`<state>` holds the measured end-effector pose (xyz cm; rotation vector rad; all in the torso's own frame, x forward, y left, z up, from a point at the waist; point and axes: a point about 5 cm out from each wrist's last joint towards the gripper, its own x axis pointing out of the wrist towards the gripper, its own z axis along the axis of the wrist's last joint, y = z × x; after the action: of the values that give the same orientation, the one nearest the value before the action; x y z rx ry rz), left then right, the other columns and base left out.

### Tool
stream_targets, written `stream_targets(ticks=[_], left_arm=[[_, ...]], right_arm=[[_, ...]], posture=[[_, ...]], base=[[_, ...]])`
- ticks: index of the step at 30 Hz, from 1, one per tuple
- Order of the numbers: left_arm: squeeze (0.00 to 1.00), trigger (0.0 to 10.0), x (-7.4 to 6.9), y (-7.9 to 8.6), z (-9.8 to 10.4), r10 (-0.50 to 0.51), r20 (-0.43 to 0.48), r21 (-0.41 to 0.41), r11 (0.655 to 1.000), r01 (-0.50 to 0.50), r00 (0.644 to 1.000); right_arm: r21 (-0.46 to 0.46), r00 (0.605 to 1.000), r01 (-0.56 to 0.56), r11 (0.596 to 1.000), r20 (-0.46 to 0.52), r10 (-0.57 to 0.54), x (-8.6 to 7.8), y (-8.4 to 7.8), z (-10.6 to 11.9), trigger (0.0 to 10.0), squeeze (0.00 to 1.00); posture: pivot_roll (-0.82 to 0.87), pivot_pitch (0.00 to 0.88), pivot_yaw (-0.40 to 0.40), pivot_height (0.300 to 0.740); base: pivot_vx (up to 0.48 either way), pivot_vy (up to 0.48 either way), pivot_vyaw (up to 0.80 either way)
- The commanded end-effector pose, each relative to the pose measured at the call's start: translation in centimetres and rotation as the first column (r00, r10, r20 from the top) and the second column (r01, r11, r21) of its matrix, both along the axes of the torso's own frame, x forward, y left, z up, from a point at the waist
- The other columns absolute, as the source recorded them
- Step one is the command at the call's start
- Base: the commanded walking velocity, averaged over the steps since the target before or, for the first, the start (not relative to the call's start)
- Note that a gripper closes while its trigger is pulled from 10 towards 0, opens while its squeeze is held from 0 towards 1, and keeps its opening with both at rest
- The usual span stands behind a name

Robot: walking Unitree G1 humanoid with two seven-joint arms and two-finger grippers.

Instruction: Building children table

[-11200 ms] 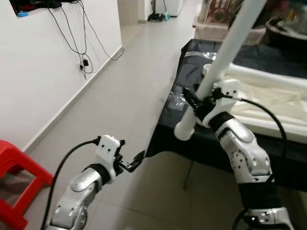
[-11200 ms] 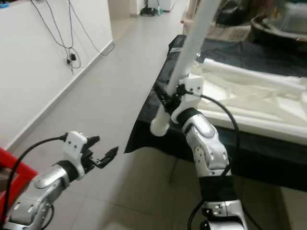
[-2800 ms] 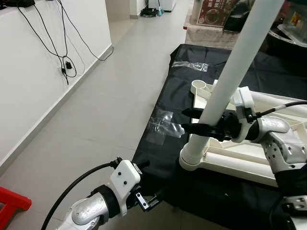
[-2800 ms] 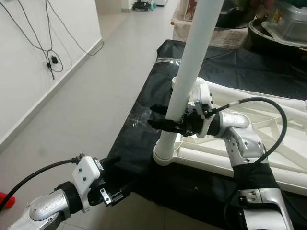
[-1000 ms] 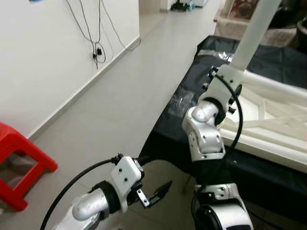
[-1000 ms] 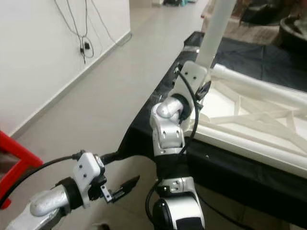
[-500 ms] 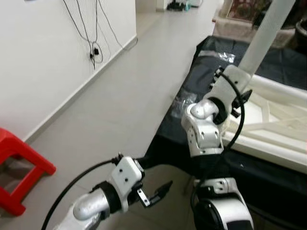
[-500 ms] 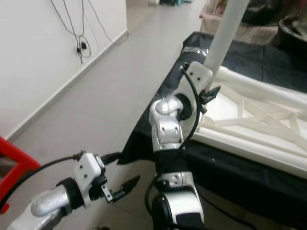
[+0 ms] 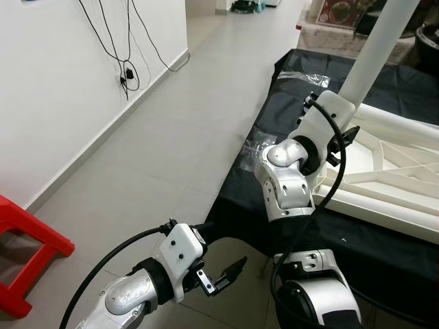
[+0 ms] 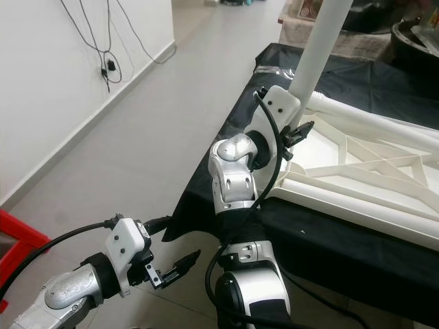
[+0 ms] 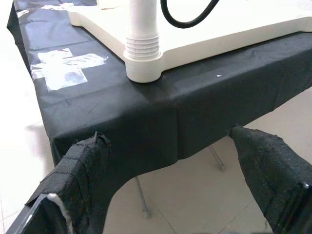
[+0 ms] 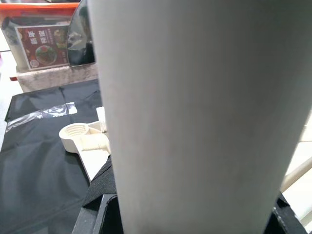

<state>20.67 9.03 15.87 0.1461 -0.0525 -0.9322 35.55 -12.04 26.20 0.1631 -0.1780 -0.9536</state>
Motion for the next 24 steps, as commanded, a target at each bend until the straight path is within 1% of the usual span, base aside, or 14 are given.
stream_targets(ticks=[1, 6, 12, 13, 15, 16, 17, 18, 19, 24], left_arm=[[0.00, 10.0, -0.02, 0.06, -0.49, -0.001, -0.012, 0.012, 1.000, 0.001, 1.000], [0.00, 10.0, 0.04, 0.08, -0.51, 0.000, -0.012, 0.015, 1.000, 0.000, 1.000], [0.00, 10.0, 0.04, 0.08, -0.53, 0.000, -0.014, 0.015, 1.000, 0.000, 1.000], [0.00, 10.0, 0.04, 0.06, -0.55, -0.001, -0.014, 0.015, 1.000, 0.001, 1.000], [0.00, 10.0, 0.04, 0.06, -0.55, -0.001, -0.014, 0.015, 1.000, 0.001, 1.000], [0.00, 10.0, 0.07, 0.04, -0.54, -0.001, -0.014, 0.015, 1.000, 0.001, 1.000], [0.00, 10.0, 0.07, 0.04, -0.54, -0.001, -0.014, 0.015, 1.000, 0.001, 1.000], [0.00, 10.0, 0.08, 0.05, -0.55, -0.002, -0.014, 0.015, 1.000, 0.002, 1.000], [0.00, 10.0, 0.08, 0.06, -0.55, -0.001, -0.014, 0.015, 1.000, 0.001, 1.000], [0.00, 10.0, 0.04, 0.11, -0.59, 0.000, -0.016, 0.017, 1.000, 0.000, 1.000]], right_arm=[[0.102, 0.992, -0.047, 0.994, -0.112, 0.058, 0.04, 1.42, -2.74, 10.0, 0.00], [0.095, 0.988, -0.089, 0.991, -0.116, 0.100, 0.17, 1.80, -2.97, 10.0, 0.00], [0.096, 0.988, -0.098, 0.991, -0.111, 0.109, 0.21, 1.76, -3.00, 10.0, 0.00], [0.090, 0.988, -0.105, 0.990, -0.106, 0.114, 0.25, 1.72, -2.96, 10.0, 0.12], [0.090, 0.988, -0.105, 0.990, -0.106, 0.114, 0.25, 1.72, -2.96, 10.0, 0.12], [0.087, 0.988, -0.108, 0.990, -0.104, 0.117, 0.27, 1.71, -2.92, 10.0, 0.81], [0.087, 0.988, -0.108, 0.990, -0.104, 0.117, 0.27, 1.71, -2.92, 10.0, 0.81], [0.089, 0.987, -0.120, 0.989, -0.099, 0.129, 0.32, 1.77, -2.91, 10.0, 1.00], [0.085, 0.986, -0.133, 0.987, -0.090, 0.141, 0.37, 1.92, -2.79, 10.0, 1.00], [0.075, 0.987, -0.132, 0.988, -0.080, 0.138, 0.34, 2.11, -2.54, 10.0, 1.00]], posture=[[0.11, 0.156, -0.018, 0.740], [0.11, 0.160, -0.018, 0.740], [0.11, 0.161, -0.016, 0.740], [0.11, 0.160, -0.016, 0.740], [0.11, 0.160, -0.016, 0.740], [0.11, 0.163, -0.018, 0.740], [0.11, 0.163, -0.018, 0.740], [0.11, 0.164, -0.017, 0.740], [0.11, 0.166, -0.017, 0.740], [0.11, 0.166, -0.016, 0.740]], base=[[0.000, 0.000, 0.00], [0.000, 0.000, 0.00], [0.000, 0.000, 0.00], [0.000, 0.000, 0.00], [0.000, 0.000, 0.00], [0.000, 0.000, 0.00], [0.000, 0.000, 0.00], [0.000, 0.000, 0.00], [0.000, 0.000, 0.00], [0.000, 0.000, 0.00]])
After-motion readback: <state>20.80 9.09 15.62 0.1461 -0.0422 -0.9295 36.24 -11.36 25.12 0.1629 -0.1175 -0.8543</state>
